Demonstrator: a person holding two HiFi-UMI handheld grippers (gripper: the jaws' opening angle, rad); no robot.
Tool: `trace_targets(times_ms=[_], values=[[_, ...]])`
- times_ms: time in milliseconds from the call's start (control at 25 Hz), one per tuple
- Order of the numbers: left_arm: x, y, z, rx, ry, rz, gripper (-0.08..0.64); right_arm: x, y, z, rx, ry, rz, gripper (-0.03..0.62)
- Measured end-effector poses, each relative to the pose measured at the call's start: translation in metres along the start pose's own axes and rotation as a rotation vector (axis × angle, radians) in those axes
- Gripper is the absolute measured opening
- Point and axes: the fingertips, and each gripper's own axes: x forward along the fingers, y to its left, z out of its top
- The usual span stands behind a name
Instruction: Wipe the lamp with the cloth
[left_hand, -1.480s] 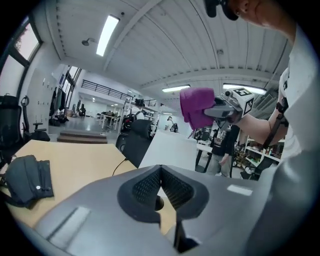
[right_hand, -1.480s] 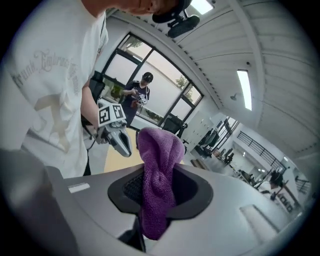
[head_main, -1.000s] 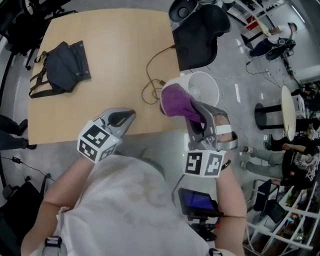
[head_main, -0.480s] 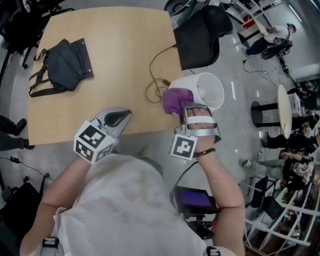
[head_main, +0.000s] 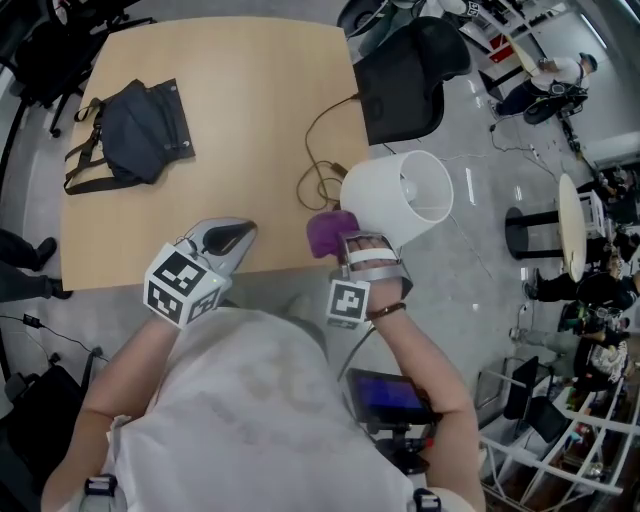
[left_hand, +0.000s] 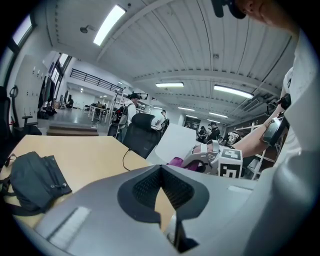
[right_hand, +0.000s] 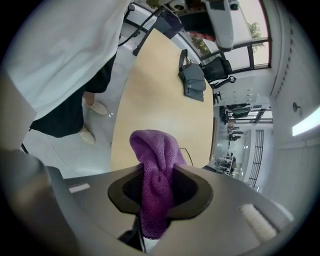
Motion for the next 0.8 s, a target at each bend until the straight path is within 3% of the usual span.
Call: trace_targets(times_ms=[160,280,440,520,640,800], values=[[0.003,-0.001,-0.001,0.004,0.006,-0.021,0.002,-0.033,-0.008,0.021,0.125,-0.166,-0.033,0.101],[0.009,-0.005,-0.002,0.018,0.011,-0.047,0.002,-0.069,-0.036,0.009,0.222,-0.225,-0.143,0.101],[0.018,-0.013,0.002,0.036,0.009,-0.080,0.002,-0.126,-0.099,-0.043,0.373,-0.198,-0.406,0.101],[0.022,-0.019,0.003,0.050,0.010,-0.100,0.002,-0.149,-0.118,-0.068,0.419,-0.169,-0.493,0.100],[0.025,-0.027,0.007,0.081,0.008,-0.131,0.002,-0.160,-0.126,-0.096,0.434,-0.106,-0.540,0.100],[0.030,-0.033,0.010,0.091,0.012,-0.149,0.002,-0.133,-0.106,-0.115,0.426,-0.039,-0.493,0.098]])
